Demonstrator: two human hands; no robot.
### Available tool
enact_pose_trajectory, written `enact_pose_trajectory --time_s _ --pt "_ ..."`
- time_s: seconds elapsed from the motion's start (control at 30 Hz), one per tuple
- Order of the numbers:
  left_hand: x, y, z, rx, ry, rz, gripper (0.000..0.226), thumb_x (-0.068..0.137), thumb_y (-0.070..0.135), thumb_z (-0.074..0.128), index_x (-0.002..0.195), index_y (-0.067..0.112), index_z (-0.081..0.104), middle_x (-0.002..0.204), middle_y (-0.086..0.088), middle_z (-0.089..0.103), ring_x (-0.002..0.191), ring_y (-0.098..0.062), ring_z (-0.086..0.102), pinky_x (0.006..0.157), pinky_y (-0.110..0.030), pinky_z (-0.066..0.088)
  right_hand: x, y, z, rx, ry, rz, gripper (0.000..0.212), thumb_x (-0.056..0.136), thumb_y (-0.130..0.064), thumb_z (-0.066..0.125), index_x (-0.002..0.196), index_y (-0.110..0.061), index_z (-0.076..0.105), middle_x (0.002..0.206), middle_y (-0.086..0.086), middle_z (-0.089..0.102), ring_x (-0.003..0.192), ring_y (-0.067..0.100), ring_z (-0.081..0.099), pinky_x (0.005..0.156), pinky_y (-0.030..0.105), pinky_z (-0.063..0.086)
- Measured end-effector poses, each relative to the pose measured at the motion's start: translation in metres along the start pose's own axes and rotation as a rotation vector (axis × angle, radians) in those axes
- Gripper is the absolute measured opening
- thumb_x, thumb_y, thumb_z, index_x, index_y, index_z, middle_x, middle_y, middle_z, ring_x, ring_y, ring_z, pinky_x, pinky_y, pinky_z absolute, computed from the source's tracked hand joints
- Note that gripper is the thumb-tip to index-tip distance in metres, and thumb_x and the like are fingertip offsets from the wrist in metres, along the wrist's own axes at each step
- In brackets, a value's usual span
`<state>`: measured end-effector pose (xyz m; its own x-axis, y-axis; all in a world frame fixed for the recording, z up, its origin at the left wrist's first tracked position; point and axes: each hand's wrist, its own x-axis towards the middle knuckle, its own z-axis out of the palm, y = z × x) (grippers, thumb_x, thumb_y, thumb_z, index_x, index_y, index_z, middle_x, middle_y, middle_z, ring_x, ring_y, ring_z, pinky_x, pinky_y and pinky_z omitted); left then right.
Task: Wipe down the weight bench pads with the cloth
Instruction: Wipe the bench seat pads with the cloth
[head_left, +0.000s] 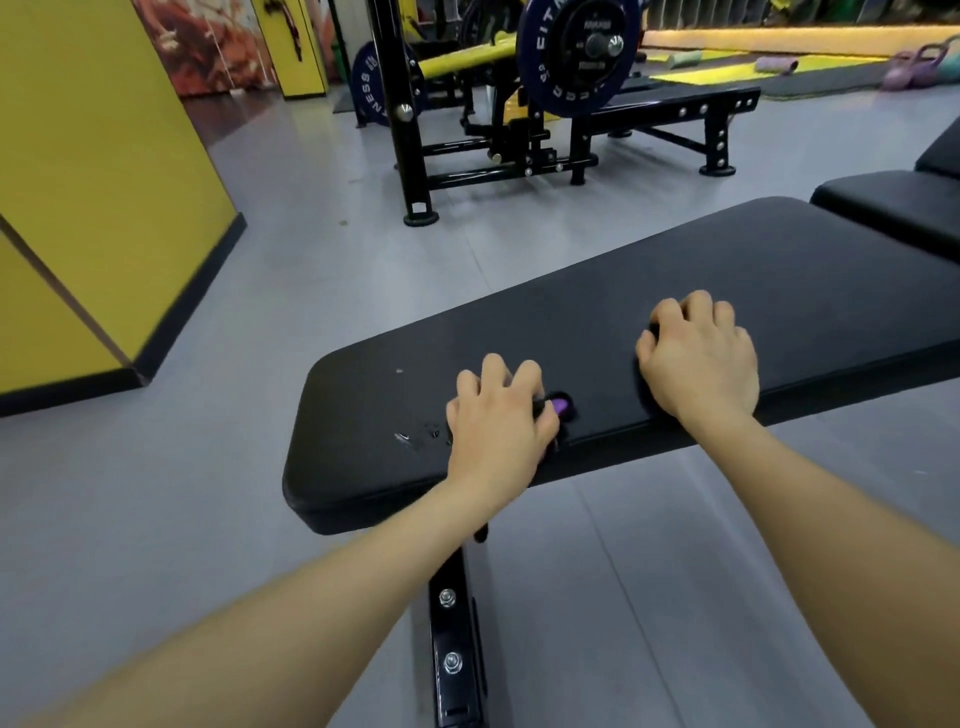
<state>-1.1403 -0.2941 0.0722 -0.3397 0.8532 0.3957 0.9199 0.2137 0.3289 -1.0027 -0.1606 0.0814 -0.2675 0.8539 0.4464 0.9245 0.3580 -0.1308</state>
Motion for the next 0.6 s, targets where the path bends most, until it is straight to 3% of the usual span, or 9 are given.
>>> enact_pose_trajectory --time_s 0.1,0.3,0.6 --pt "0.009 -0.007 0.001 -0.002 -0.042 -0.008 0.017 0.093 0.036 0.046 0.096 0.019 0.047 0.096 0.001 0.031 0.087 -0.022 0.030 0.074 -0.032 0.028 0.001 -0.003 0.001 0.005 -0.001 -0.014 0.029 0.095 -0.028 0.038 0.112 -0.009 0.052 0.113 0.013 0.046 0.103 0.031 0.042 0.080 0.040 0.037" --pt "0.085 -0.018 0.025 0.037 -0.073 -0.283 0.026 0.093 0.036 0.044 0.110 0.017 0.048 0.121 -0.010 0.041 0.109 -0.032 0.036 0.086 -0.040 0.033 0.001 -0.002 0.002 -0.003 0.008 -0.011 0.029 0.095 -0.028 0.037 0.112 -0.010 0.051 0.113 0.012 0.047 0.102 0.030 0.042 0.079 0.038 0.036" --pt "0.016 -0.030 -0.002 0.058 -0.086 -0.050 0.023 0.094 0.039 0.043 0.100 0.018 0.047 0.098 0.000 0.030 0.088 -0.021 0.028 0.076 -0.032 0.029 0.000 -0.001 0.002 0.001 0.021 0.006 0.027 0.094 -0.027 0.039 0.110 -0.010 0.053 0.110 0.011 0.047 0.099 0.030 0.042 0.078 0.038 0.035"
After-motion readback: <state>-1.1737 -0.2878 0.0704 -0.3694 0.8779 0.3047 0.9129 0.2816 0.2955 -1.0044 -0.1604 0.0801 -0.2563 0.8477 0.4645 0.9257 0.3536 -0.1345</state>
